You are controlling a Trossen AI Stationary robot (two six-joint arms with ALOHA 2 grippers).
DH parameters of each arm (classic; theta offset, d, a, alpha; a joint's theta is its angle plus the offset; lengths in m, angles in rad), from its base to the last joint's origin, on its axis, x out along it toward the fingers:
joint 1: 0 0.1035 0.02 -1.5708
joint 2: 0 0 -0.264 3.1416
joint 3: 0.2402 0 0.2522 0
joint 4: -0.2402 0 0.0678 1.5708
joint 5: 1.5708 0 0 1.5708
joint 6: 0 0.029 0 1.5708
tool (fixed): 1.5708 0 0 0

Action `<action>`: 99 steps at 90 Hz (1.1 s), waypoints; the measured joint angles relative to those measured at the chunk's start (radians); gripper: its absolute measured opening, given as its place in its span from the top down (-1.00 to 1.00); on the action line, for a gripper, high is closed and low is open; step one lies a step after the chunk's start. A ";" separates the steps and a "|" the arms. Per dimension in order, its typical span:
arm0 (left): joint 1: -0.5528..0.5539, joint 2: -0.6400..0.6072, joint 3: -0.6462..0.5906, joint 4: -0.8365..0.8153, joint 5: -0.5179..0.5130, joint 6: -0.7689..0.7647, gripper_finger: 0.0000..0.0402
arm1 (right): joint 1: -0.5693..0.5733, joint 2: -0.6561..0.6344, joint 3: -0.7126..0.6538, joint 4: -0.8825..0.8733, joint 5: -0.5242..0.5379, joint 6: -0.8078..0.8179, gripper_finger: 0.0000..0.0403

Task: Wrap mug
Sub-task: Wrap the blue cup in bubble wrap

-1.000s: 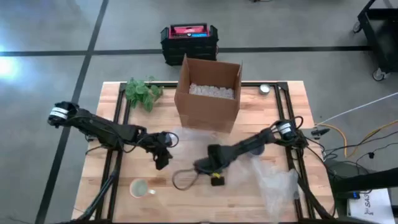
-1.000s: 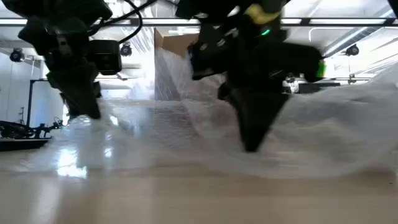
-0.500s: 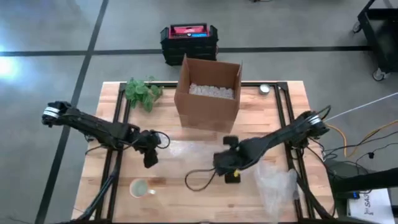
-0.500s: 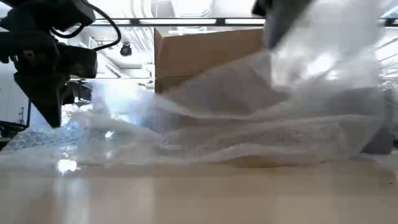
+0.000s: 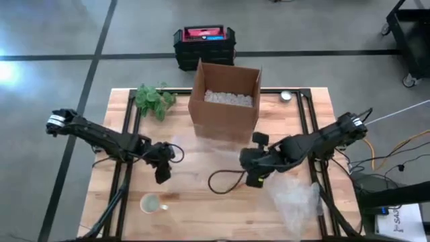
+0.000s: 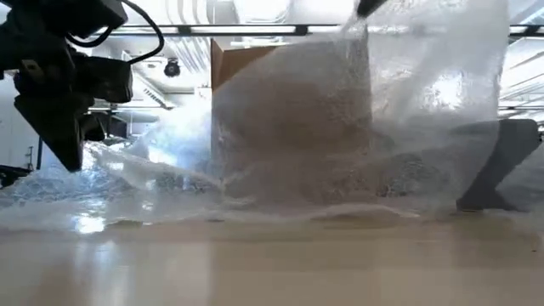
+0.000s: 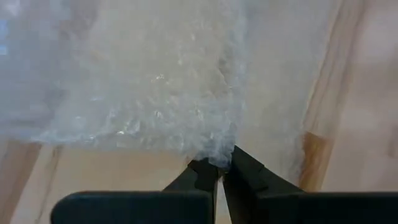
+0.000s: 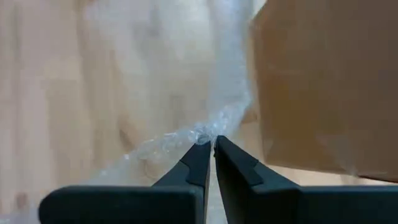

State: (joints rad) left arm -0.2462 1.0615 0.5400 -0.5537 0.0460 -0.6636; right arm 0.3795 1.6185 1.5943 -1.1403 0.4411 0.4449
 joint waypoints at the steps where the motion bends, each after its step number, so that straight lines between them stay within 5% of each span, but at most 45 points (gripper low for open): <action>1: -0.002 0.001 0.000 0.000 0.002 0.000 1.00 | -0.003 0.004 -0.001 -0.001 0.010 0.000 0.94; 16: -0.032 0.011 0.000 -0.007 0.045 -0.005 1.00 | -0.080 0.084 -0.048 0.002 0.047 -0.005 0.72; 34: -0.040 0.004 0.000 0.031 0.017 -0.007 0.95 | -0.147 0.159 -0.052 -0.008 -0.049 -0.128 0.23; 58: -0.037 -0.052 0.051 -0.035 0.023 0.017 0.40 | -0.141 0.080 0.108 -0.079 -0.118 -0.209 -0.24; 77: -0.036 -0.091 0.200 -0.312 -0.066 -0.030 0.00 | -0.136 -0.004 0.098 -0.086 -0.200 -0.168 -0.40; 89: -0.044 -0.109 0.242 -0.187 -0.195 0.017 -0.08 | -0.117 -0.017 0.059 -0.093 -0.236 -0.156 -0.42; 99: -0.043 -0.078 0.167 0.010 -0.177 0.099 -0.08 | -0.090 -0.029 0.065 -0.111 -0.337 -0.126 -0.38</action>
State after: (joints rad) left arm -0.2890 0.9832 0.7073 -0.5439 -0.1306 -0.5649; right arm 0.2898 1.5890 1.6594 -1.2514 0.1042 0.3188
